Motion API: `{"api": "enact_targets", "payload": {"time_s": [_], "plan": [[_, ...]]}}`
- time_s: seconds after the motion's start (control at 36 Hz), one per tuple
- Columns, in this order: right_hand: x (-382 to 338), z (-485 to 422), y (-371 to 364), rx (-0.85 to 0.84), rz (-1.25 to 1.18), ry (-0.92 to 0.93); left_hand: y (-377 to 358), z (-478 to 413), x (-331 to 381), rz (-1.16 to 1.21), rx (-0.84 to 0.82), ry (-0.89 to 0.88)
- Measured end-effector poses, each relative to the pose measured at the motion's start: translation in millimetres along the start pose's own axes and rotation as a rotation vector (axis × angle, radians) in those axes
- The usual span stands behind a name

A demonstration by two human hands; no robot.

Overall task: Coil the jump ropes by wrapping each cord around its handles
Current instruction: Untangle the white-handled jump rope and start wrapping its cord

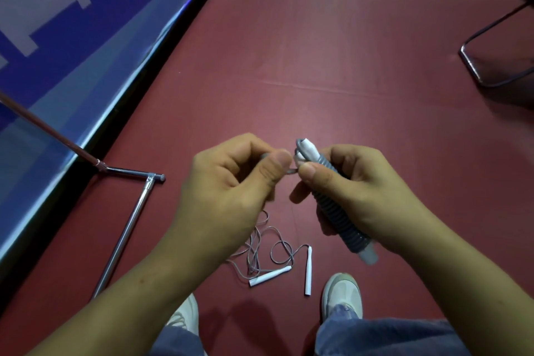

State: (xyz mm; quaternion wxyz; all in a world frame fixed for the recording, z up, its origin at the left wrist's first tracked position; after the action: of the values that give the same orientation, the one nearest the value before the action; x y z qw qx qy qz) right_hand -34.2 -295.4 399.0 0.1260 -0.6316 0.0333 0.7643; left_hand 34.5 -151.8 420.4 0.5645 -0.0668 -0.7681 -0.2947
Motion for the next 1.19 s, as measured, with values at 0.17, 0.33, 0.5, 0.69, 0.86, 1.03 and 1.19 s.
{"api": "enact_targets", "payload": {"time_s": [0.17,0.33,0.5,0.69,0.86,1.03,1.19], "plan": [[1.4,-0.2,3.0,0.028,-0.015,0.004,9.2,-3.3,-9.6,0.083,0.098,0.102],[1.4,-2.4,4.9,0.084,0.154,0.036,-4.0,-0.4,-15.7,0.367,0.032,0.229],[-3.8,-2.8,10.8,0.109,0.211,0.040,-12.2,1.3,-10.9,0.510,-0.126,0.235],[-5.2,-3.4,11.1,0.125,0.161,0.041,-18.3,1.4,-12.1,0.591,-0.188,0.280],[-4.7,-2.8,8.3,0.125,0.173,0.060,-22.2,-2.3,-13.6,0.491,-0.115,0.265],[-0.7,-3.8,9.7,0.128,0.189,0.056,-18.0,-5.2,-8.1,0.305,-0.025,0.207],[-4.3,-3.1,11.5,0.135,0.151,0.044,-13.7,-2.8,-12.0,0.174,-0.005,0.166]]}}
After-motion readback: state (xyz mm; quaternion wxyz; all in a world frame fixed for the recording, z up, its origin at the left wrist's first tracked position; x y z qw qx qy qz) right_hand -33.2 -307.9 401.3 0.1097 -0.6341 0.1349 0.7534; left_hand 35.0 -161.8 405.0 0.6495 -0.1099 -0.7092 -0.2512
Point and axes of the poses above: each hand's wrist, its own z-axis away from the middle knuckle, its own y-axis out of the back of the hand, x = y × z, the point moved 8 cm from there along -z, towards the middle knuckle, and after that the axes turned 13 degrees about -z, right-handed, at the moved point
